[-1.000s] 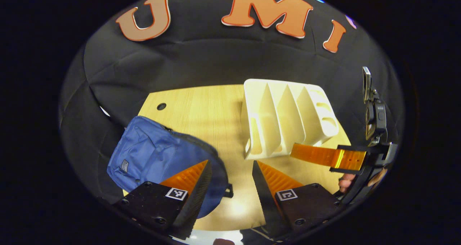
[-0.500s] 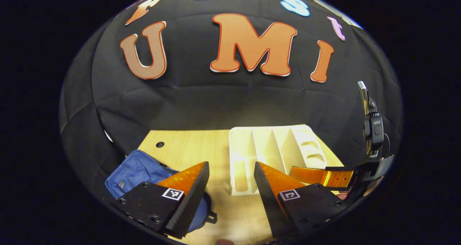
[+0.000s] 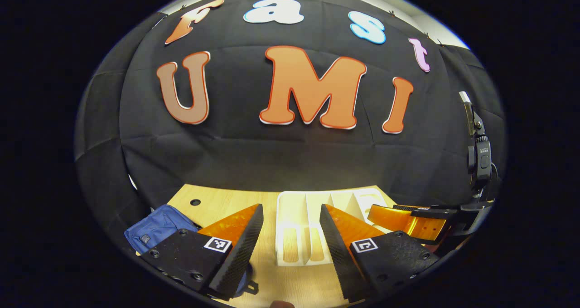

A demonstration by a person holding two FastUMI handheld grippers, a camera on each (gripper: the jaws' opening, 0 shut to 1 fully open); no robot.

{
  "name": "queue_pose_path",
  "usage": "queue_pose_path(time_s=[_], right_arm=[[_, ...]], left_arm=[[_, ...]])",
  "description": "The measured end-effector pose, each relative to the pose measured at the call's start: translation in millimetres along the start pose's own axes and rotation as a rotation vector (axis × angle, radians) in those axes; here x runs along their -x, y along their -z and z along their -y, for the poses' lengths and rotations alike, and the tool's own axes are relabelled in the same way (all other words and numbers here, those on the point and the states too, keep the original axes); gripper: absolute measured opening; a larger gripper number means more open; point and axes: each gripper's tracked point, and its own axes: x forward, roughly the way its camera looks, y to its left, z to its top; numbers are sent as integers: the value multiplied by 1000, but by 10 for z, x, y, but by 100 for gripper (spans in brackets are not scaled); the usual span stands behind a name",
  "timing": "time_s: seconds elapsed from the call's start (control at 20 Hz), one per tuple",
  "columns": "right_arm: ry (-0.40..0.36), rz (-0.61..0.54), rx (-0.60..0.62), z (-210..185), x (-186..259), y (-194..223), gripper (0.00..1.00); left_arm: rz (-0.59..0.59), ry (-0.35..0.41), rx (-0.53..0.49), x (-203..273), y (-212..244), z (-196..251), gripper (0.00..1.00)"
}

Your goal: Open the schoolbag, grab two books from the bookshelf and put them into the schoolbag.

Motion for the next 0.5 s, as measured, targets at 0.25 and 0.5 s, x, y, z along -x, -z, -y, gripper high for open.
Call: queue_pose_path(time_s=[0.25, 0.5], right_arm=[[30, 216, 91, 37, 171, -528, 82], [26, 372, 158, -15, 336, -915, 81]], left_arm=[[157, -19, -23, 166, -370, 29, 81], [331, -49, -49, 321, -776, 39, 79]])
